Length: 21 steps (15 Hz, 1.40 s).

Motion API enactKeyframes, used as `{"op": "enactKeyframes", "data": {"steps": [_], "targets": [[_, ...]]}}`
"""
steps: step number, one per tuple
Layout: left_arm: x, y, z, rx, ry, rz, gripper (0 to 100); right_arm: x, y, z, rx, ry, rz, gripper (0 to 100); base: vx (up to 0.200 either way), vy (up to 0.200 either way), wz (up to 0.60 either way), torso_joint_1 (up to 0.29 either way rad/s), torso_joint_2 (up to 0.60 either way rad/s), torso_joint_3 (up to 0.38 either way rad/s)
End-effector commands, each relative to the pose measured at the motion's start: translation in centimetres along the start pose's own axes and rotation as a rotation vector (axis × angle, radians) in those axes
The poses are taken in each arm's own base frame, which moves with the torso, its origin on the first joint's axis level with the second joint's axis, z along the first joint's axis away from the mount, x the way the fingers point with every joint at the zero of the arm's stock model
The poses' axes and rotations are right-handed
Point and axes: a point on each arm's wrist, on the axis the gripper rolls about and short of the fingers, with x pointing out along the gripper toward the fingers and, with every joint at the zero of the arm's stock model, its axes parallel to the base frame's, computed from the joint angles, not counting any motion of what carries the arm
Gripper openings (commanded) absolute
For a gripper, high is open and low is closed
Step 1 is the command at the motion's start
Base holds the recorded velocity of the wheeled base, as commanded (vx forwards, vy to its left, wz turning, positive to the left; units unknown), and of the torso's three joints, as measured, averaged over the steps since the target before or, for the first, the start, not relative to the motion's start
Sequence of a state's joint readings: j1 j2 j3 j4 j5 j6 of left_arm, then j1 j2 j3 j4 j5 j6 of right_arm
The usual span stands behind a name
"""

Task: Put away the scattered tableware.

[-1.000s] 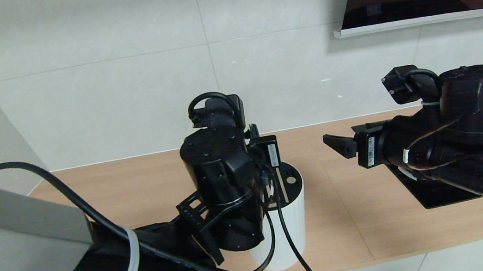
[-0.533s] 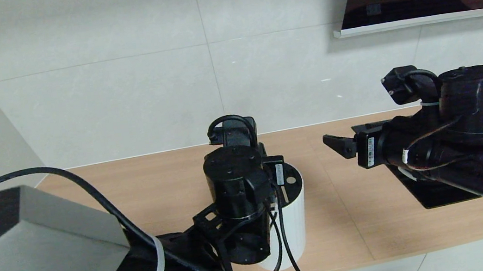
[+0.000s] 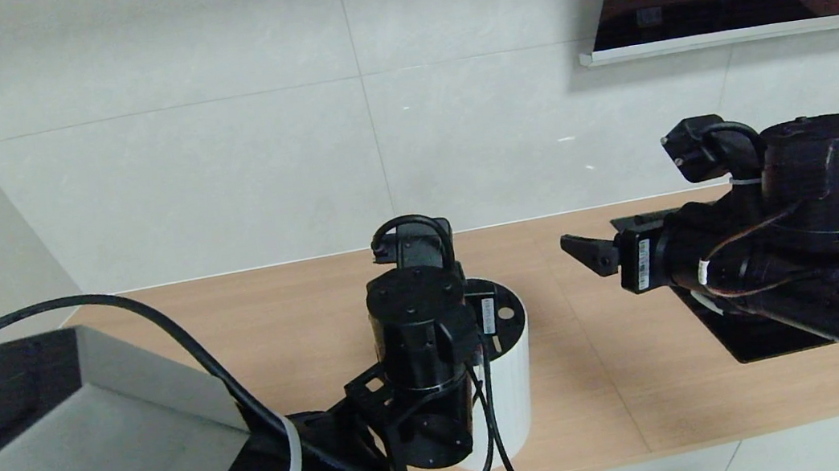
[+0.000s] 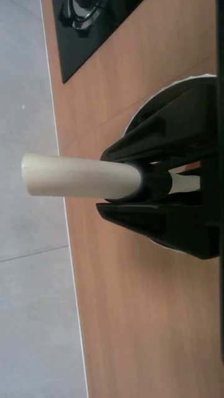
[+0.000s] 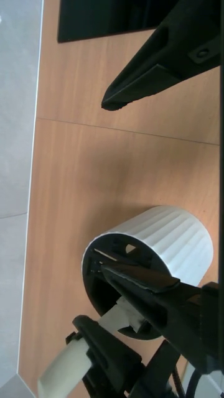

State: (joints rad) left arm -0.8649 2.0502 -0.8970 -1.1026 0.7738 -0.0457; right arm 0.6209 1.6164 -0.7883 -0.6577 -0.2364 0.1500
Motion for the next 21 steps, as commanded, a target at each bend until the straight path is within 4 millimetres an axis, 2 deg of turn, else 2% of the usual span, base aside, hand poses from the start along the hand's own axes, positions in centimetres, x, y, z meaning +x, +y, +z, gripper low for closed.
{"op": "enactKeyframes", "data": {"steps": [1,2,3,11,14,18,20,21], "targets": [[0.0,0.0,0.0,0.000,0.000,0.002,0,0.0,0.0,0.0,0.000,0.001,0.000,100,0.000,0.000,0.00,0.000,0.00,0.000],[0.0,0.0,0.0,0.000,0.000,0.002,0,0.0,0.0,-0.1,0.000,0.003,0.000,100,0.000,0.000,0.00,0.000,0.00,0.000],[0.0,0.0,0.0,0.000,0.000,0.002,100,0.0,0.1,0.0,0.000,0.002,0.002,100,0.000,0.000,0.00,0.000,0.00,0.000],[-0.2,0.2,0.7,-0.027,-0.016,0.000,100,0.0,0.0,-0.1,-0.002,0.003,0.000,100,0.000,0.000,0.00,0.000,0.00,0.000],[-2.1,1.9,4.2,-0.087,-0.075,-0.008,100,-0.2,0.0,0.2,0.004,-0.007,0.002,100,0.000,0.000,0.00,0.000,0.00,0.000],[-6.7,7.1,10.7,-0.172,-0.186,-0.121,100,-1.2,-0.6,1.3,0.007,-0.051,-0.010,100,0.000,0.000,0.00,0.000,0.00,0.000],[-8.9,9.9,13.9,-0.228,-0.275,-0.160,100,-2.7,-1.1,2.9,0.023,-0.114,-0.023,100,0.000,0.000,0.00,0.000,0.00,0.000],[-9.3,11.3,14.7,-0.244,-0.311,-0.159,100,-3.7,-1.4,3.8,0.032,-0.152,-0.025,100,0.000,0.000,0.00,0.000,0.00,0.000]]}}
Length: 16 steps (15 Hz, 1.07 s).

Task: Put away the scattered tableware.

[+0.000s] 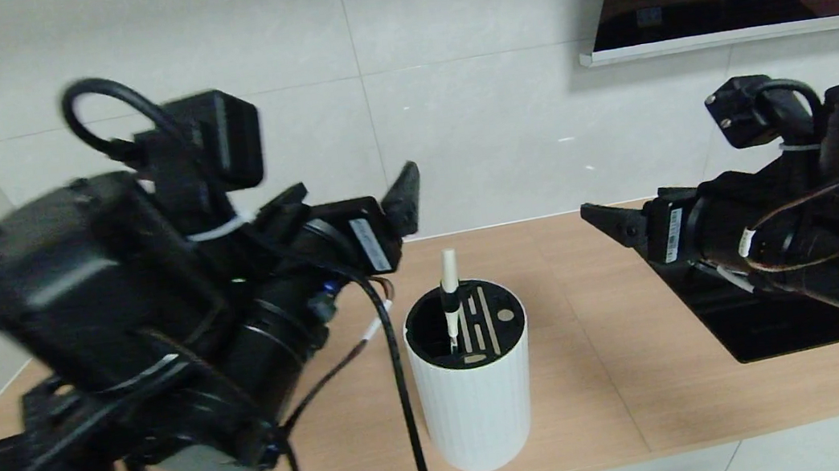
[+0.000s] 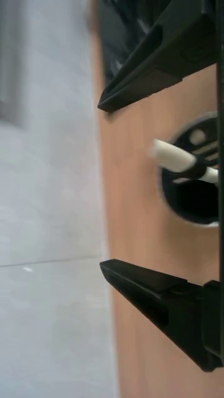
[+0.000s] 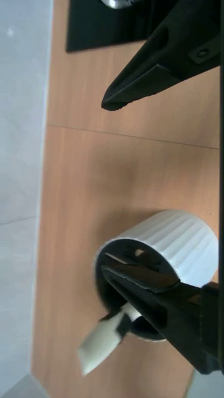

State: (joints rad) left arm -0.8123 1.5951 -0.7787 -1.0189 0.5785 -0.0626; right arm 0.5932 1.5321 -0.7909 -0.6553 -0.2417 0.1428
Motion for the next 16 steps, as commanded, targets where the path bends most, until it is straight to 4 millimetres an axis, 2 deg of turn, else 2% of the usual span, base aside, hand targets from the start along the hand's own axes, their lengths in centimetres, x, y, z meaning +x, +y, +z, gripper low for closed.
{"op": "enactKeyframes", "data": {"steps": [1,2,3,5,6,8,9,10,14,16], "targets": [[-3.2,4.4,5.4,-0.085,-0.149,0.022,100,-3.0,-0.8,2.5,0.026,-0.099,-0.006,100,0.000,0.000,0.00,0.000,0.00,0.000],[-4.2,6.2,5.8,-0.091,-0.169,0.055,100,-4.5,-1.4,2.6,0.030,-0.115,-0.016,100,0.000,0.000,0.00,0.000,0.00,0.000],[-4.7,6.8,5.8,-0.090,-0.174,0.066,100,-5.3,-1.7,2.6,0.030,-0.121,-0.018,100,0.000,0.000,0.00,0.000,0.00,0.000],[-8.2,9.3,5.9,-0.070,-0.184,0.117,100,-9.4,-3.2,2.1,0.039,-0.166,-0.045,100,0.000,0.000,0.00,0.000,0.00,0.000],[-10.2,10.1,5.7,-0.053,-0.159,0.129,100,-12.0,-4.4,1.3,0.043,-0.194,-0.069,100,0.000,0.000,0.00,0.000,0.00,0.000],[-15.6,12.5,4.9,-0.004,-0.073,0.183,100,-17.8,-6.0,0.0,0.051,-0.302,-0.105,100,0.000,0.000,0.00,0.000,0.00,0.000],[-16.7,12.9,4.8,0.003,-0.063,0.190,100,-18.6,-6.1,-0.1,0.052,-0.319,-0.116,100,0.000,0.000,0.00,0.000,0.00,0.000],[-20.2,14.1,4.5,0.020,-0.046,0.211,100,-21.8,-6.5,-0.9,0.051,-0.337,-0.145,100,0.000,0.000,0.00,0.000,0.00,0.000],[-27.5,15.1,3.2,0.043,-0.078,0.259,100,-28.6,-6.8,-4.8,0.021,-0.304,-0.257,100,0.000,0.000,0.00,0.000,0.00,0.000],[-30.0,15.1,3.2,0.043,-0.116,0.279,100,-31.0,-6.5,-6.4,-0.064,-0.328,-0.318,100,0.000,0.000,0.00,0.000,0.00,0.000]]}}
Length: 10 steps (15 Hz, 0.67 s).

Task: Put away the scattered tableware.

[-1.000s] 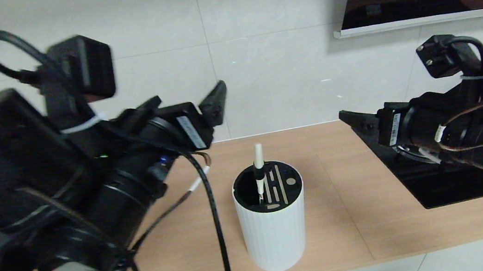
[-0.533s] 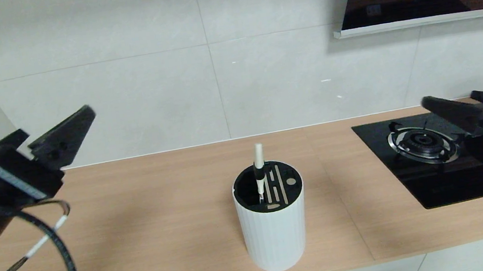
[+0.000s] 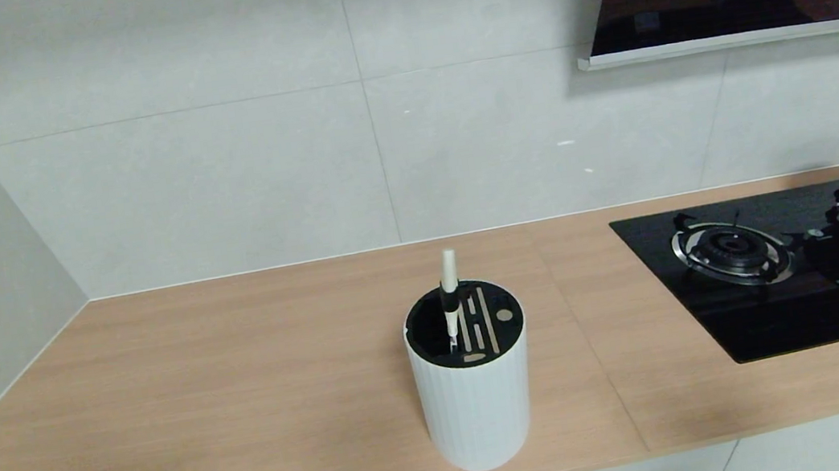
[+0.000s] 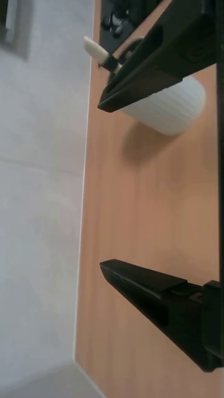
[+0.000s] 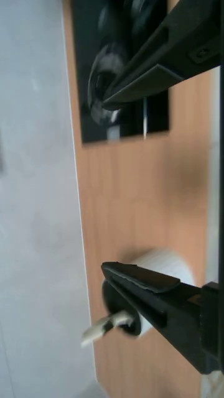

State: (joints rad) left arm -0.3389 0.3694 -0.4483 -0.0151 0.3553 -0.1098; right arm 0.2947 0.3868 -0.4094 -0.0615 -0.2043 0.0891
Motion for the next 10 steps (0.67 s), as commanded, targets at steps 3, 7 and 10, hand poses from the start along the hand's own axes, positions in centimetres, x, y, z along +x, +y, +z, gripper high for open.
{"op": "enactKeyframes", "data": {"steps": [3,7,10], "targets": [[-5.5,1.2,-1.7,-0.016,-0.141,0.169,100,-5.6,-0.5,-1.9,-0.068,-0.150,-0.230,100,0.000,0.000,0.00,0.000,0.00,0.000],[-5.7,0.4,-2.3,0.002,-0.198,0.324,100,-7.0,0.3,-3.1,-0.085,-0.220,-0.277,100,0.000,0.000,0.00,0.000,0.00,0.000],[-4.8,0.6,-6.8,0.095,-0.108,0.262,100,-5.1,-0.2,-6.3,-0.087,-0.135,-0.291,100,0.000,0.000,0.00,0.000,0.00,0.000]]}}
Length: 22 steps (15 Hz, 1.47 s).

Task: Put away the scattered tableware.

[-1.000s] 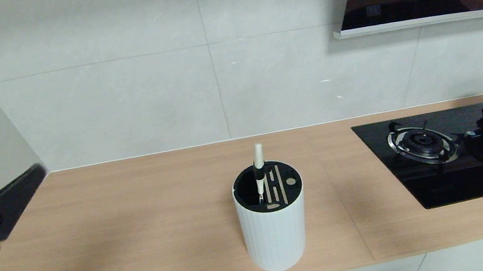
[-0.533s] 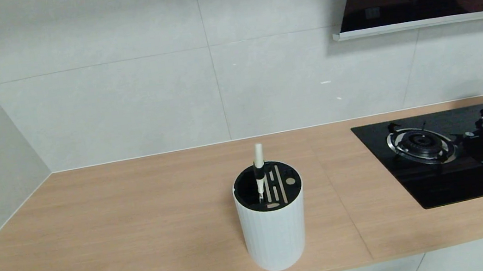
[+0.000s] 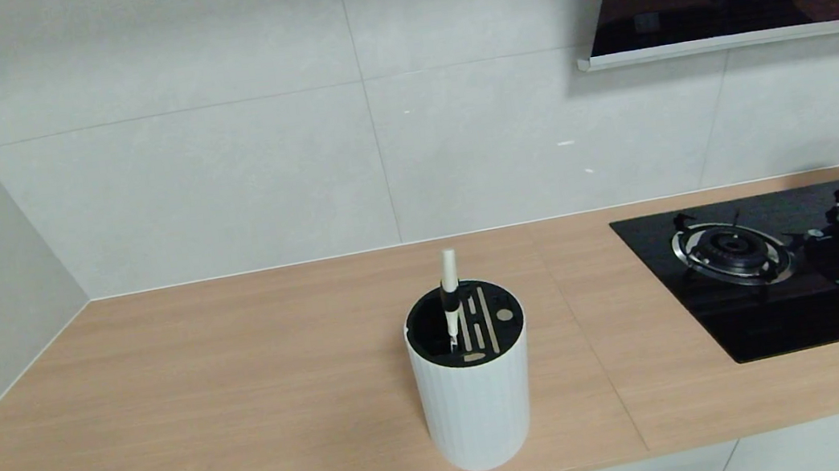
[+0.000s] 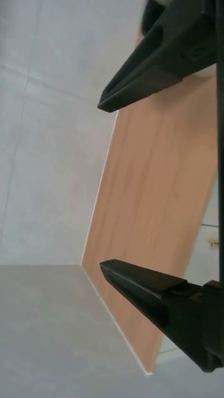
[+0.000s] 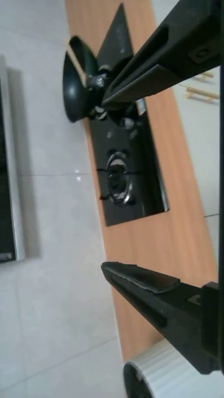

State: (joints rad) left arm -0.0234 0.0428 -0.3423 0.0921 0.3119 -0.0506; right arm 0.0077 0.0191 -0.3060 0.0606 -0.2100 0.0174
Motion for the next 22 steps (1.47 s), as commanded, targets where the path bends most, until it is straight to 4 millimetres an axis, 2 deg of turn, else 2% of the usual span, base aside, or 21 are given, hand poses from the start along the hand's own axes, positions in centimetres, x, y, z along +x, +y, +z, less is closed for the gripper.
{"op": "enactKeyframes", "data": {"steps": [1,2,4,7,10,14,17,22], "targets": [[0.3,-0.1,-3.2,0.038,0.047,0.000,100,0.7,0.1,-3.1,-0.018,0.058,0.002,100,0.000,0.000,0.00,0.000,0.00,0.000],[0.8,-0.3,-5.1,0.046,0.088,-0.043,100,1.3,0.3,-5.7,-0.037,0.102,0.050,100,0.000,0.000,0.00,0.000,0.00,0.000],[1.5,-0.5,-7.8,0.051,0.116,-0.137,100,1.5,0.5,-7.0,-0.041,0.127,0.129,100,0.000,0.000,0.00,0.000,0.00,0.000],[1.4,-0.6,-8.2,0.057,0.158,-0.195,100,1.2,0.7,-8.0,-0.092,0.223,0.225,100,0.000,0.000,0.00,0.000,0.00,0.000],[1.3,-0.9,-8.3,0.085,0.164,-0.312,100,1.2,0.7,-8.0,-0.075,0.223,0.231,100,0.000,0.000,0.00,0.000,0.00,0.000],[1.2,-0.8,-8.7,0.200,0.195,-0.329,100,1.2,0.7,-8.0,-0.071,0.224,0.232,100,0.000,0.000,0.00,0.000,0.00,0.000],[1.2,-0.8,-8.8,0.113,0.218,-0.316,100,1.2,0.7,-8.0,-0.069,0.224,0.230,100,0.000,0.000,0.00,0.000,0.00,0.000],[1.2,-0.8,-8.8,0.093,0.215,-0.312,100,1.2,0.7,-8.0,-0.068,0.224,0.232,100,0.000,0.000,0.00,0.000,0.00,0.000]]}}
